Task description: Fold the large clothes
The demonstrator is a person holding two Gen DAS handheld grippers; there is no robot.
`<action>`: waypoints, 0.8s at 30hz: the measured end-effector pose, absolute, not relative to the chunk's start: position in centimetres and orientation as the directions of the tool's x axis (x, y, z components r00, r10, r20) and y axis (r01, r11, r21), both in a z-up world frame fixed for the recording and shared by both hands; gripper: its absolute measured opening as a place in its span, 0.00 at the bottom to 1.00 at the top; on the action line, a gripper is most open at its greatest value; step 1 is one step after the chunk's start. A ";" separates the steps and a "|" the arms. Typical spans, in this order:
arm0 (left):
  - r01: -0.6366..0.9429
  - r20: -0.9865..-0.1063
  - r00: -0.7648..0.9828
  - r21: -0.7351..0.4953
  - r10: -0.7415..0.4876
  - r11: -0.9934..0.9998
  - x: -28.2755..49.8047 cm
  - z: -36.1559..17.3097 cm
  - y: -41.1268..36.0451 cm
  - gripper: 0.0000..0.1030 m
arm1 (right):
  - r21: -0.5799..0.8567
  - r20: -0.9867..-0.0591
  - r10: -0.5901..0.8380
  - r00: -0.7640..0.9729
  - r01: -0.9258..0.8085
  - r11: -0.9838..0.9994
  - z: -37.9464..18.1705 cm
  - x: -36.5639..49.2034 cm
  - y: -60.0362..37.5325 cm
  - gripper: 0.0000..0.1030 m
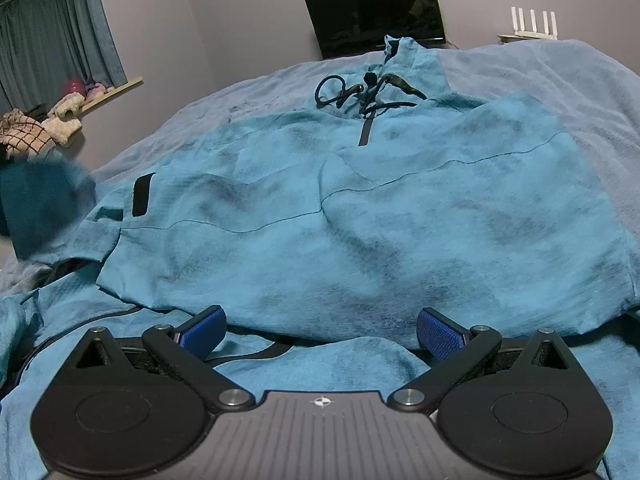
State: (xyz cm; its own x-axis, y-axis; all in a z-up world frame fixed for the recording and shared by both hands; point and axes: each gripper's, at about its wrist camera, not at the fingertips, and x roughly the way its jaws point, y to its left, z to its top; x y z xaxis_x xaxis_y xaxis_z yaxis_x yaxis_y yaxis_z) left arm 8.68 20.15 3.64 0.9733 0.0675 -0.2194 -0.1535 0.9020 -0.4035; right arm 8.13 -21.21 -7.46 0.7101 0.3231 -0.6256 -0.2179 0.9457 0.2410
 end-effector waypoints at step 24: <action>0.319 -0.577 0.642 -0.397 -0.504 0.861 12.9 -1.4 2.8 0.71 | 0.266 -0.629 0.347 0.696 -0.227 0.937 -8.0 8.7 -21.0 1.00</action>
